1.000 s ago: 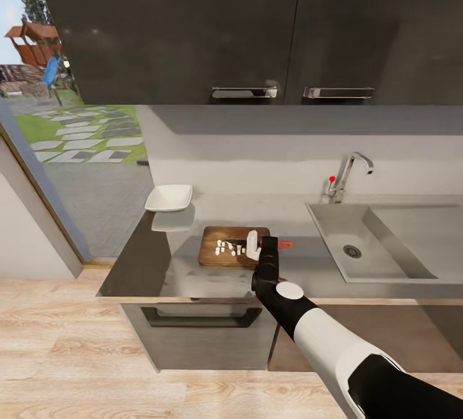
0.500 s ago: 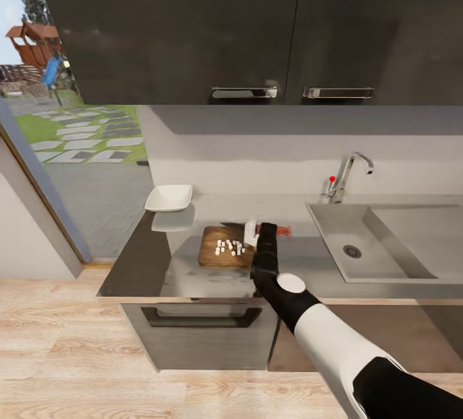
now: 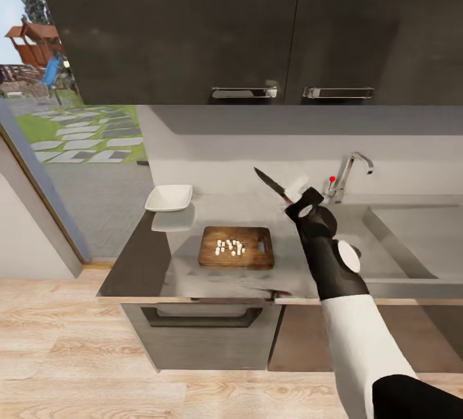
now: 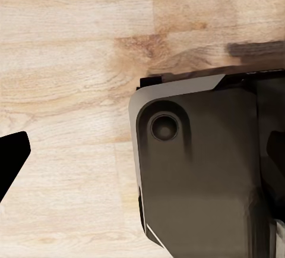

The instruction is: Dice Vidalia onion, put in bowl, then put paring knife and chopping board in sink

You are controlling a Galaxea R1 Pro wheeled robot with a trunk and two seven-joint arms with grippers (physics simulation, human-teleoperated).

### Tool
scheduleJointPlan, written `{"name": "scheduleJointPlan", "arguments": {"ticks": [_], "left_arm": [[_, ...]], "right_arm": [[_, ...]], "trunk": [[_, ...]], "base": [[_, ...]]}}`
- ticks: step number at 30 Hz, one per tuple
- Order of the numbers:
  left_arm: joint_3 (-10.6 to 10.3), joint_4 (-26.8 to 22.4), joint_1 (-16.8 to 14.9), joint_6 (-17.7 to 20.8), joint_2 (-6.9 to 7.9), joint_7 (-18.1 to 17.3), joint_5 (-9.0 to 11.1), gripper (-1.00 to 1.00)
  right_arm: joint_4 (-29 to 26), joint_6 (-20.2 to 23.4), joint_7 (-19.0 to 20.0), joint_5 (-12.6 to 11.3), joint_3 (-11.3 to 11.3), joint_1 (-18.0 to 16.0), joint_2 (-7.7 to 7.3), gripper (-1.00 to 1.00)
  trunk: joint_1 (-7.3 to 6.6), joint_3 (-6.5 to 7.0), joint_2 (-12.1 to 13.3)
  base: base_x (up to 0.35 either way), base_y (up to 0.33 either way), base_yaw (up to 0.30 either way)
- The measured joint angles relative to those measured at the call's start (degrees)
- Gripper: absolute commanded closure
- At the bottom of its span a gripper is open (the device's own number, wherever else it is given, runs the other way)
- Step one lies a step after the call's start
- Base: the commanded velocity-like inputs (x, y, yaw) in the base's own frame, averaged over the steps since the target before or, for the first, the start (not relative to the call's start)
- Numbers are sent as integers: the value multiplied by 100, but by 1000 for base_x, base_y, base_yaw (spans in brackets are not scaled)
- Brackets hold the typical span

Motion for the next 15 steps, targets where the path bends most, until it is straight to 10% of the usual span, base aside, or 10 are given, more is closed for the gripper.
{"name": "scheduleJointPlan", "arguments": {"ticks": [5, 12, 15], "left_arm": [[-1, 28, -1, 0, -7, 0, 1, -100], [-1, 69, -1, -92, -76, 0, 1, -100], [-1, 74, -1, -177, -76, -1, 2, -100]], "right_arm": [[-217, 36, 1030, 5, -906, 2, -38, 100], [-222, -60, 1366, -15, -3217, 4, -112, 100], [-222, -137, 1426, -13, -3585, 5, -120, 100]], "trunk": [[0, -1, 1], [0, -1, 1], [0, -1, 1]], "base": [[0, 0, 0], [0, 0, 0], [0, 0, 0]]}}
